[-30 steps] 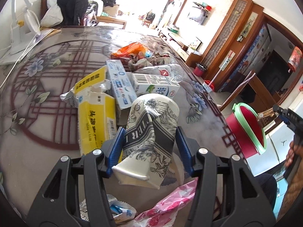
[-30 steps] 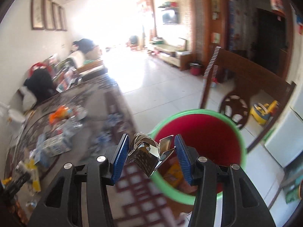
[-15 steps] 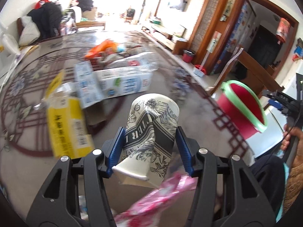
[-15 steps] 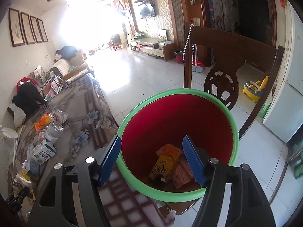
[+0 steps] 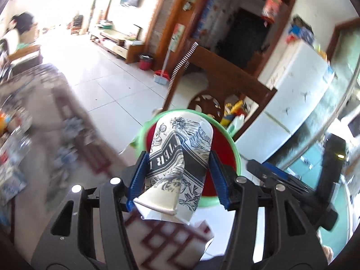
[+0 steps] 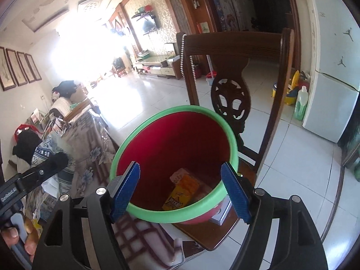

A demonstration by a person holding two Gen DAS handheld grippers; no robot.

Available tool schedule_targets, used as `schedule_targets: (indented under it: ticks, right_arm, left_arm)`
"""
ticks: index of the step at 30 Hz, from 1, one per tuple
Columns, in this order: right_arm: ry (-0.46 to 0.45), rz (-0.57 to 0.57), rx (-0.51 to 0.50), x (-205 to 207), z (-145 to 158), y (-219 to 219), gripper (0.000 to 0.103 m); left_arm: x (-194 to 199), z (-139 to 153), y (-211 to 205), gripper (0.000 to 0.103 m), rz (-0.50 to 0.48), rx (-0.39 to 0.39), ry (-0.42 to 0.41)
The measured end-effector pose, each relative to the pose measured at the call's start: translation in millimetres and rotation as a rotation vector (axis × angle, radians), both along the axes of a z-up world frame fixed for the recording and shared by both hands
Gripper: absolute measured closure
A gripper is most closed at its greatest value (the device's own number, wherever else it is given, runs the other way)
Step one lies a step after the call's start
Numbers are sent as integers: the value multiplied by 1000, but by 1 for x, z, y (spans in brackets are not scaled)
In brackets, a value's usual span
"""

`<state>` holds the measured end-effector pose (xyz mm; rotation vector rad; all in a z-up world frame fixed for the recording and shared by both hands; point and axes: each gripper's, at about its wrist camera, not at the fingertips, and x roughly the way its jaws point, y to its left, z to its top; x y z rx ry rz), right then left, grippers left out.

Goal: Collect trash
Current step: 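Drop the brown wrapper into the red bin while the left tool drops the paper cup in, then grasp the yellow-and-white box with the left tool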

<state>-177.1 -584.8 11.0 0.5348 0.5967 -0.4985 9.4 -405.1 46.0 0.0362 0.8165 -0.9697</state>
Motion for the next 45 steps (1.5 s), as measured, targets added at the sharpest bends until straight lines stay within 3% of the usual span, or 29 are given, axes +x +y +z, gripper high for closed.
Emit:
schedule_targets:
  ticks: [7,14,18,23,28,35,39,45]
  right_arm:
    - [-31,-89,8,-25,1,-22,31]
    - [-24,-91,6,-27,3,-22,31]
    - [-40,-64,17,-21,7,-12,30]
    - [-44,12,9,-4,13,13,29]
    - [-38,136,-29,21,22,57,24]
    - [5,320,-52,53,21,123,24]
    - [45,439,-66,70,13,167,23]
    - [97,580,-104,82,5,221,23]
  left_arm:
    - [-4,-19,-49,51,-44,35,51]
    - [0,-21,-44,37,-13,35,57]
    - [-6,-19,0,35,45,10,57]
    - [-16,-26,86,32,209,-29,87]
    - [-21,-34,178,31,389,67,42]
    - [-1,-54,317,30,721,104,127]
    - [12,-77,355,31,820,100,206]
    - [34,-103,347,33,816,140,238]
